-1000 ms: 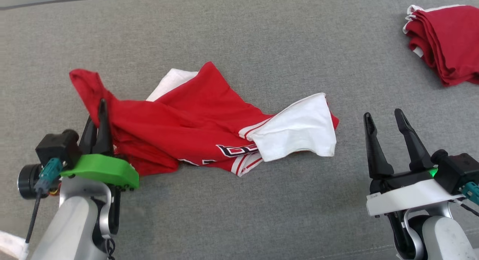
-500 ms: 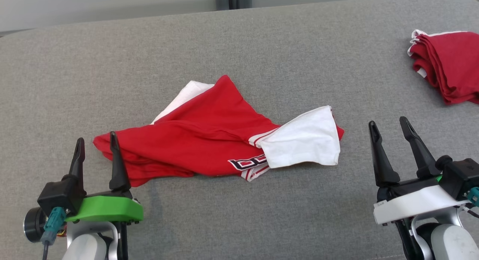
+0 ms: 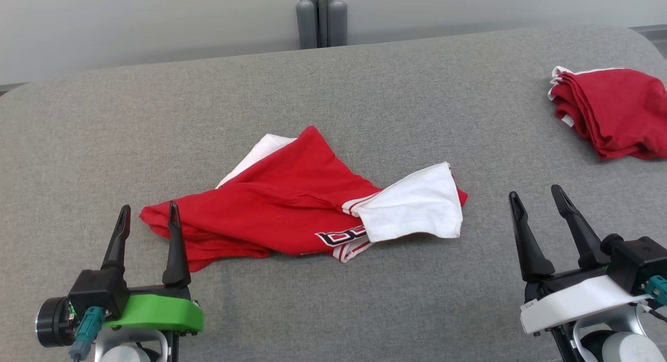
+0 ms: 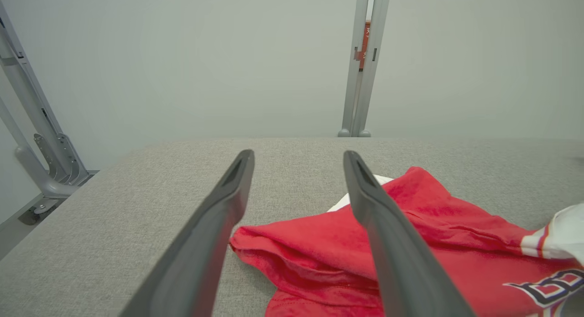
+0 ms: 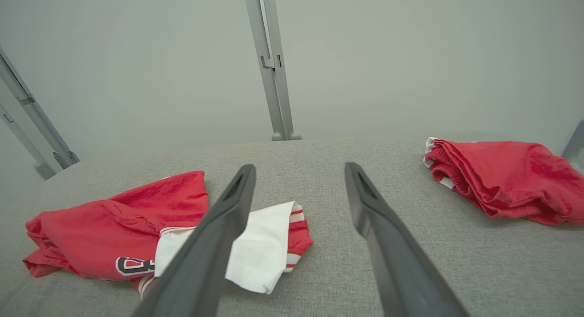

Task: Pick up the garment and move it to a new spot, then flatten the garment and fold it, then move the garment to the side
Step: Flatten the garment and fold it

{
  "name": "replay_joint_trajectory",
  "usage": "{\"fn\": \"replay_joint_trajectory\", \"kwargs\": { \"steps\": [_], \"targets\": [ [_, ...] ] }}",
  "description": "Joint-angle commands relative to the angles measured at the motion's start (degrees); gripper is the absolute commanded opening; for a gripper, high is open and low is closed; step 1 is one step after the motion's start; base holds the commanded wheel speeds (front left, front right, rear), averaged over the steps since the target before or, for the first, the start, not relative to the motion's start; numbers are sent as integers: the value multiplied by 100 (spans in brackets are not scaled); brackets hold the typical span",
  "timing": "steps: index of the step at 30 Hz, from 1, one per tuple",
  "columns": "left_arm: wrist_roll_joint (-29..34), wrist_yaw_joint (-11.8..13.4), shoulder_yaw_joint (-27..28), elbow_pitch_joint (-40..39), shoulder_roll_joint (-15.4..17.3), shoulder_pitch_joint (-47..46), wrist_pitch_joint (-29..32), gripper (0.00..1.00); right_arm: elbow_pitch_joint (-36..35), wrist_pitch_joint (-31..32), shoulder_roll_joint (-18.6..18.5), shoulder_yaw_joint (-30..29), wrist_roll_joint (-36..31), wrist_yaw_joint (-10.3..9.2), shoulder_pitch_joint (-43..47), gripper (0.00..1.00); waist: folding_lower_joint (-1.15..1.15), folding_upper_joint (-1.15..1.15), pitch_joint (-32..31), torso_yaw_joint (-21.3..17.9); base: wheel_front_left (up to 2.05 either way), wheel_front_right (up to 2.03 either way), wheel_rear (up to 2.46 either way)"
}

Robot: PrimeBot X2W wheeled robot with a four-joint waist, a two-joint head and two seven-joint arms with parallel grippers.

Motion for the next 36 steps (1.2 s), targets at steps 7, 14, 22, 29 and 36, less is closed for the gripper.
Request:
{"fn": "replay_joint_trajectory", "kwargs": {
  "steps": [7,14,22,29,36],
  "targets": [
    [-11,18,-22,-32,61,88,23,100,-33,10,26,-20,-5,0,65,100,0,0,-9,-25,0,0,0],
    [-16,47,-44,-32,83,60,37,100,-28,-12,48,0,-14,0,48,100,0,0,9,-29,0,0,0],
    [-248,-147,-131,413,146,-474,762,100,-24,-29,20,24,13,0,-92,100,0,0,214,56,0,0,0],
    [-592,-389,-164,1205,158,-858,1406,32,47,-73,27,91,32,0,-191,100,0,0,402,-18,0,0,0],
    [-1022,-651,-128,1562,10,-800,1641,0,122,-158,63,34,43,0,-198,100,0,0,484,-51,0,0,0]
  ]
}}
